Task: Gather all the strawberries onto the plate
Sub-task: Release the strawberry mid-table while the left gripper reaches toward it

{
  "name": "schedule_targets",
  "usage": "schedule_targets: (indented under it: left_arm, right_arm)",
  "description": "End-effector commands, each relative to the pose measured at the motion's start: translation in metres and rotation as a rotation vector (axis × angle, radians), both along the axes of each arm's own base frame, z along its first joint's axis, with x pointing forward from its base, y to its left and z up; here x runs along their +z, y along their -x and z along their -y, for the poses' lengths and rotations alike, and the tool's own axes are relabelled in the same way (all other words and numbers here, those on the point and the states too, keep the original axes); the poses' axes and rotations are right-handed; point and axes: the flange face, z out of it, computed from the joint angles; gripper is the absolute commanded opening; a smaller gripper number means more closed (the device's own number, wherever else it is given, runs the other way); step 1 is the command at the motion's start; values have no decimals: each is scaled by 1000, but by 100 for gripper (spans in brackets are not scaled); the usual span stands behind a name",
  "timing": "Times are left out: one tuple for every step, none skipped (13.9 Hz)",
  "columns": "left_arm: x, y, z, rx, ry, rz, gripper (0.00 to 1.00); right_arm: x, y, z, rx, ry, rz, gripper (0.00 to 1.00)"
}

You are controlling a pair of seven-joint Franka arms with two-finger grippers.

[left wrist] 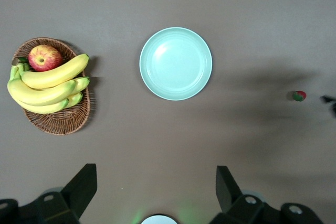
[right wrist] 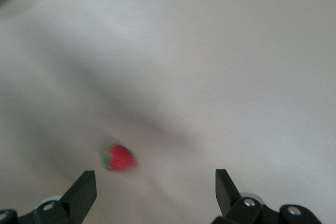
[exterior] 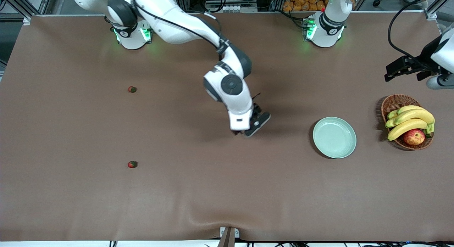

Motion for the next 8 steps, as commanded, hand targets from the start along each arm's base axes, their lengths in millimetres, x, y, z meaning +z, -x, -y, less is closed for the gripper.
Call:
schedule_targets:
  left_arm:
    - [-27,-17,42,11,-9,-18,100]
    - [-42,-24,65,31,-7,-24,100]
    - [-62,-31,95,74,-7,-32,100]
    - [-86,-38,123,154,-11,-41,100]
    - [-110,-43,153,214,-17,-47,100]
    - [-135,-46,182,265,-24,-50,100]
    - [-158,-47,205,316,-31,-61,100]
    - [-184,-49,226,388,-37,-72,100]
  right_arm:
    - [35,-41,68,-81,64,-60,100]
    - [41,-57,96,-121,97,-65,100]
    - [45,-72,121,-157,127,-64,100]
    - [50,-84,143,-194,156,-52,100]
    - [55,-98,170,-239,193,-36,100]
    - [58,-109,195,-277,227,-28,100]
    - [63,-117,221,-319,247,-19,100]
    - [65,-123,249,-363,262,-19,100]
